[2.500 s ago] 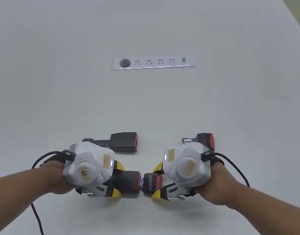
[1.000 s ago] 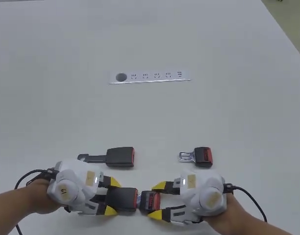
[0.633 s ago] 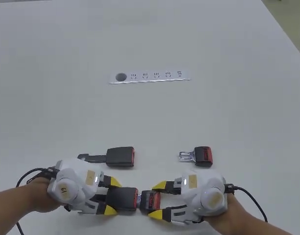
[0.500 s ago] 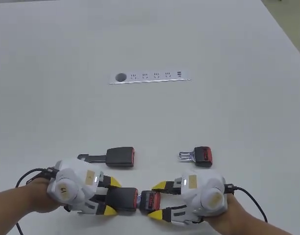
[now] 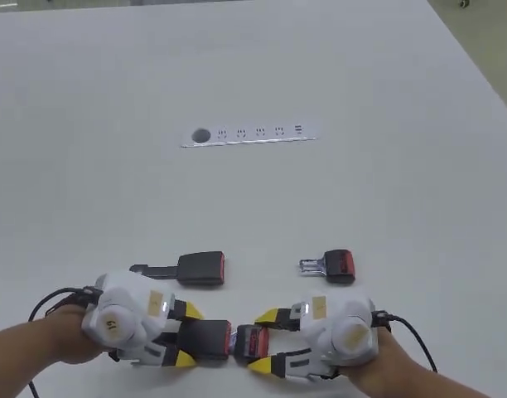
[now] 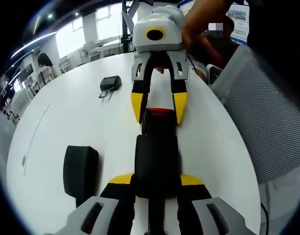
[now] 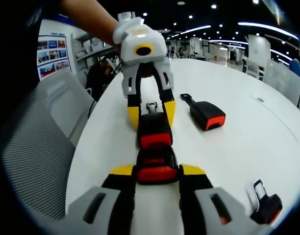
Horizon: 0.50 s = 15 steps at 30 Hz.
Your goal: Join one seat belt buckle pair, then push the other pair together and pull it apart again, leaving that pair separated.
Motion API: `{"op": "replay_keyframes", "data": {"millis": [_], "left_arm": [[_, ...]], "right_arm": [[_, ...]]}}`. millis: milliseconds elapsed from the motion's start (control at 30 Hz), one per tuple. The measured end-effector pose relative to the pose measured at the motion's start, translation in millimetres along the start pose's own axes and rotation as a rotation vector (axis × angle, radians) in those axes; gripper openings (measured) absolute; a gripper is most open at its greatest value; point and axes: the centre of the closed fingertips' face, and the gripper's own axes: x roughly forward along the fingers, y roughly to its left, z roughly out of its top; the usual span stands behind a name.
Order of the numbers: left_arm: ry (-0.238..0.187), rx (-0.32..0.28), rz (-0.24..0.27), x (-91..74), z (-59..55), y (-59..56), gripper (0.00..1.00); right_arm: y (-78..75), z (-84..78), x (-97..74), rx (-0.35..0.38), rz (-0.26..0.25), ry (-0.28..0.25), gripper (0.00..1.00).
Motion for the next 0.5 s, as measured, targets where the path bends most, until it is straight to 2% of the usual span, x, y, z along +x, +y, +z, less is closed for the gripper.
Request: {"op": "replay_keyframes", "data": {"millis": [133, 167, 200, 233, 267, 300, 367, 400, 433, 500], "left_arm": [[0.043, -0.013, 0.004, 0.9, 1.0, 0.0, 0.34], [0.054, -0.030, 0.006, 1.3, 1.6, -0.8, 0.36], [0.062, -0.058, -0.007, 0.8, 1.5, -4.4, 0.41], [0.070, -0.115, -0.025, -1.3, 1.8, -10.7, 0.47], [0.057, -0.109, -0.002, -4.0, 5.3, -8.1, 0.53], [0.032, -0.121, 0.015, -10.2, 11.0, -9.0, 0.57], [-0.029, -0.201, 0.045, -19.2, 21.5, -10.1, 0.71], [-0.068, -0.228, 0.061, -27.1, 27.6, -10.8, 0.76], [-0.084, -0.234, 0.089, -36.2, 29.5, -10.8, 0.80], [-0.082, -0.253, 0.127, -48.0, 29.0, -12.0, 0.79]], "right_arm": [[3.8, -5.1, 0.5, -0.058, -0.039, 0.122, 0.38], [7.9, -2.3, 1.1, -0.035, -0.031, 0.116, 0.43], [9.1, -1.5, -1.1, 0.025, -0.043, 0.119, 0.49], [7.7, 0.7, -2.6, 0.050, -0.057, 0.112, 0.57], [5.4, 5.6, -6.8, 0.048, -0.072, 0.097, 0.68], [3.5, 8.4, -11.1, 0.052, -0.090, 0.093, 0.74], [1.1, 14.0, -20.9, 0.080, -0.122, 0.072, 0.84], [2.9, 19.4, -28.6, 0.111, -0.125, 0.038, 0.85], [6.9, 24.5, -36.6, 0.149, -0.117, 0.010, 0.85], [8.4, 36.5, -52.6, 0.165, -0.153, -0.043, 0.87]]}}
